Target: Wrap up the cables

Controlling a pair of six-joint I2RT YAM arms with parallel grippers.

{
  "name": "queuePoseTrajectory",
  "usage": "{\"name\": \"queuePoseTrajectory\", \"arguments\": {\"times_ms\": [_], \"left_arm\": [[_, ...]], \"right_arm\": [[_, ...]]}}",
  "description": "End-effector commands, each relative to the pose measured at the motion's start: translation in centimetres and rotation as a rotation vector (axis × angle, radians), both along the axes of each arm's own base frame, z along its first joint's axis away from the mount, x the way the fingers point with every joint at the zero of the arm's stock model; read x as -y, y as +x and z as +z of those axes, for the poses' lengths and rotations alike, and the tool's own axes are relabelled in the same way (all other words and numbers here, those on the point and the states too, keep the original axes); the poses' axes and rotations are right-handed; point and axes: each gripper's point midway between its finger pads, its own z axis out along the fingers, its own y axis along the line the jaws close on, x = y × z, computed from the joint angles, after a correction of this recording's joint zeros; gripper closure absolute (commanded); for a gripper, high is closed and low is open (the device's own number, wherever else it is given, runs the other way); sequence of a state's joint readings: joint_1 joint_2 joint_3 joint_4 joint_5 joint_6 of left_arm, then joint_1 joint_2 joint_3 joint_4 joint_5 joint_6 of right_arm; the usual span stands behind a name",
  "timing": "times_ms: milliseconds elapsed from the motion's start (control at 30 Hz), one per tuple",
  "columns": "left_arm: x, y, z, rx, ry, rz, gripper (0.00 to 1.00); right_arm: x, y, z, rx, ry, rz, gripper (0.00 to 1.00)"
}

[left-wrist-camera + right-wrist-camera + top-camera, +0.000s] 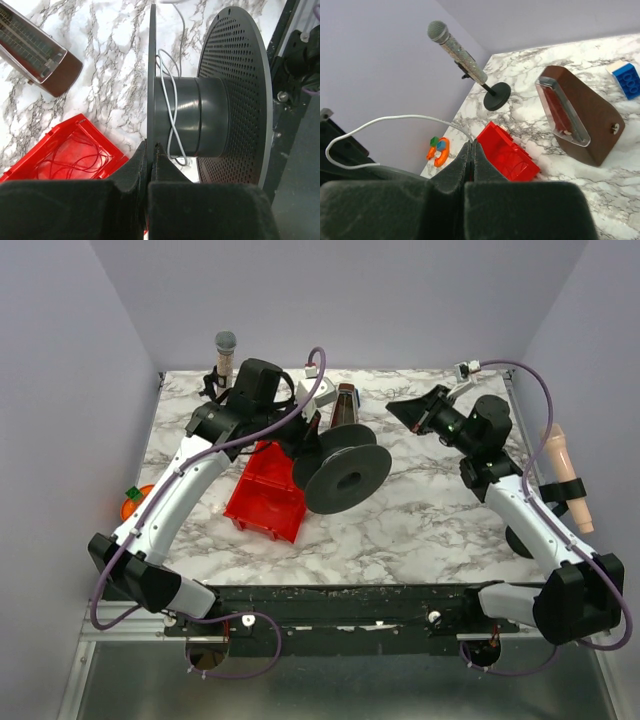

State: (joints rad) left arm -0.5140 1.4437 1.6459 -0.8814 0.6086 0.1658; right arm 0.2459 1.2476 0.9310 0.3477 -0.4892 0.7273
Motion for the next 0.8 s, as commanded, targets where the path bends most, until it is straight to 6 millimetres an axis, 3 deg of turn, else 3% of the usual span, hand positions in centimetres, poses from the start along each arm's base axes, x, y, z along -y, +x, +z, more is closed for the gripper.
{"name": "queuePoseTrajectory", "arguments": {"times_ms": [0, 167, 400, 467, 767], "left_arm": [[0.8, 0.7, 0.5, 0.077, 0.037, 0.005, 1.00], [1.1, 2.0, 0.7, 0.076, 0.030, 0.063, 1.00], [1.9, 2.2, 1.8, 0.075, -0.008, 0.066, 1.00], [2.1, 2.2, 1.7, 0.063, -0.014, 0.067, 1.00], [2.4, 1.9, 1.4, 0.057, -0.003, 0.066, 1.00]], "right_arm": [[-1.0, -1.8, 2.0, 0.077, -0.113, 0.048, 0.99], [-3.6, -5.2, 3.9, 0.268, -0.215, 0.215, 0.99], [-6.9, -8.6, 3.9, 0.449, -0.404, 0.368, 0.99], [-7.7, -9.0, 3.4, 0.455, -0.439, 0.374, 0.99], [-10.4, -9.5, 4.6, 0.589, -0.535, 0.379, 0.99]]}}
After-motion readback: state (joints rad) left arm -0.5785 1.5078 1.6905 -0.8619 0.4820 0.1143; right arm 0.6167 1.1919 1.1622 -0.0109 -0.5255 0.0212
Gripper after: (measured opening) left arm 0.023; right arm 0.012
